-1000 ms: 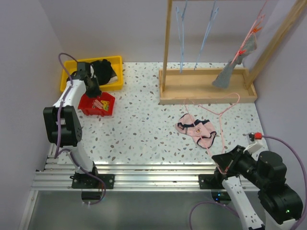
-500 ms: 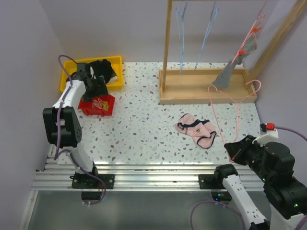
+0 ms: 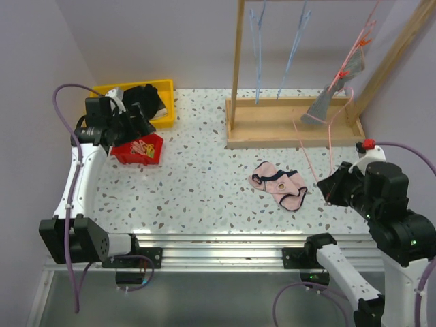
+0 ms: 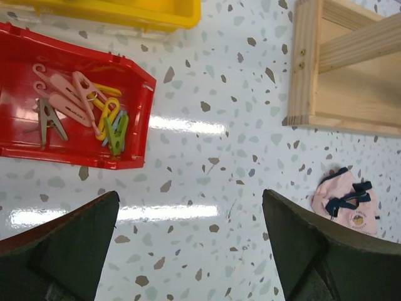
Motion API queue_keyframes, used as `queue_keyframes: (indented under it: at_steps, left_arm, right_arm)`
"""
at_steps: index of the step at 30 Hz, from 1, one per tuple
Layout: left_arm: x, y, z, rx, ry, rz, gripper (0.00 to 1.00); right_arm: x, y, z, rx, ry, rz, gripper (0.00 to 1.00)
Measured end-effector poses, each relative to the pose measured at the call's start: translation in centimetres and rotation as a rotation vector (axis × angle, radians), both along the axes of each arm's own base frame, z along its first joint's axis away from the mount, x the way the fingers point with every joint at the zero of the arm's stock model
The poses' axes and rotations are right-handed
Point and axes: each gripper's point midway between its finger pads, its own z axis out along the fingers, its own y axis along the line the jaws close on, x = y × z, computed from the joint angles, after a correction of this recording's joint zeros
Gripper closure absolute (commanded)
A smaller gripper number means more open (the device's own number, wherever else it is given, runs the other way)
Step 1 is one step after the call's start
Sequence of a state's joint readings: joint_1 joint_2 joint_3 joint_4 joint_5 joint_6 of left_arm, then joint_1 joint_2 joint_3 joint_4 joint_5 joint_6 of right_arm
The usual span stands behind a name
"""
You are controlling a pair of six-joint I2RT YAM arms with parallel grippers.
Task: Remove the underwear clipped to the hanger
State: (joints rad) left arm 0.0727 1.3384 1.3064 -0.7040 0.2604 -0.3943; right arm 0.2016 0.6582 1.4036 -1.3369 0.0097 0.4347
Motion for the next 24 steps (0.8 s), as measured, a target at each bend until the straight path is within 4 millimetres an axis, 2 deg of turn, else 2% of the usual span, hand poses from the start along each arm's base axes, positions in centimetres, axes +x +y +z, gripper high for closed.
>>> queue_keyframes:
  at_steps: [6,9,15,18,20,24]
  left_arm:
    - [-2.4,-1.4,0.6,-0.057,-0.020,-0.043,0.00]
    - [-3.3,-1.8,0.8,-0.071,-0.027,-0.059,0.00]
    - [-4.7,-2.3,0.6,-0.090,-0.025,-0.077,0.00]
    - [-5.3,-2.5,0.3,-0.098,-0.022,-0.084,0.00]
    - [-5.6,-2.6,0.1,-0.103,-0.019,-0.083,0.00]
    - [-6.2,-2.8,-0.2,-0.114,-0.016,-0.084,0.00]
  right_arm:
    - [4.9,0.7,5.2,-0.004,-0.124,0.007,1.00]
    - [7.7,0.3,7.0,-0.029,-0.162,-0.038,1.00]
    - [14.4,-0.9,8.9,-0.103,-0.194,-0.154,1.00]
    - [17.7,-1.0,9.0,-0.137,-0.210,-0.184,1.00]
    - [19.4,-1.1,9.1,-0.160,-0.215,-0.193,1.00]
    - [23.0,-1.0,10.5,-0.189,-0.266,-0.206,1.00]
